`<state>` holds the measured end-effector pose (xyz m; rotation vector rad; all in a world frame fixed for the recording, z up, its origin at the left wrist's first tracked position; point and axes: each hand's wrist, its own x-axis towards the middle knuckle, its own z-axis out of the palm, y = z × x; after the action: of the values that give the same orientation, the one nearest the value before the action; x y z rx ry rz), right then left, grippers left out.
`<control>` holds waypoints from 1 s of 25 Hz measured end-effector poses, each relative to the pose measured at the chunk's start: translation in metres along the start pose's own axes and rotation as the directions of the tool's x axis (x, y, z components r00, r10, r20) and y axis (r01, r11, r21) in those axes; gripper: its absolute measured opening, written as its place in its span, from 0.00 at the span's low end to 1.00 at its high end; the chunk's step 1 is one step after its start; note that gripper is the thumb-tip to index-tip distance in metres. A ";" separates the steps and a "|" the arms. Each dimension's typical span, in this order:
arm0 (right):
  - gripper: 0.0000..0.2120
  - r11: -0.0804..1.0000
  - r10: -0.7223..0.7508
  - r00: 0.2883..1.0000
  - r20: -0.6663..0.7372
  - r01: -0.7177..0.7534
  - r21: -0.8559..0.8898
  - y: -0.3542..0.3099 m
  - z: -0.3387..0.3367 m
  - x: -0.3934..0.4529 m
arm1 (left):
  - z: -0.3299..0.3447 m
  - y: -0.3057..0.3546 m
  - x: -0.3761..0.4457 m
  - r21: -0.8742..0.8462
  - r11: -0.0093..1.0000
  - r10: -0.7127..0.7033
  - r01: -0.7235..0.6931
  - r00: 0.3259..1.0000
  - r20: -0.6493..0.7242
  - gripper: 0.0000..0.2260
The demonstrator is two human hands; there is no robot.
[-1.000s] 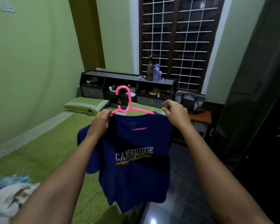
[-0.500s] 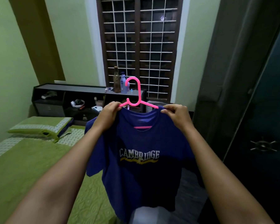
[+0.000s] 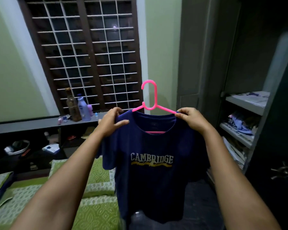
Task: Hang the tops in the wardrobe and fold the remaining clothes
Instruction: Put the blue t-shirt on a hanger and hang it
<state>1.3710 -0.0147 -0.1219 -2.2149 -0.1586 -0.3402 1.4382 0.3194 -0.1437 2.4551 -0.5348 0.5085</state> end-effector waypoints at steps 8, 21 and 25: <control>0.07 0.996 0.084 0.984 -0.155 -0.077 0.051 0.099 -0.038 0.098 | 0.073 -0.085 0.126 -0.318 0.926 -0.161 0.202 0.975 0.151 0.04; 0.11 0.984 0.172 0.860 -0.480 -0.175 0.038 0.203 -0.151 0.215 | 0.266 0.125 0.382 -0.331 0.824 0.502 -0.459 0.864 0.051 0.09; 0.13 0.873 0.130 0.760 -0.636 -0.392 -0.290 0.230 -0.186 0.209 | 0.326 0.182 0.428 -0.438 0.706 0.630 -0.557 0.776 0.029 0.08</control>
<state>1.5892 -0.3039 -0.1232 -2.3654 0.6351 -0.9711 1.7913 -0.1249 -0.1138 1.8885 -1.3957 0.3696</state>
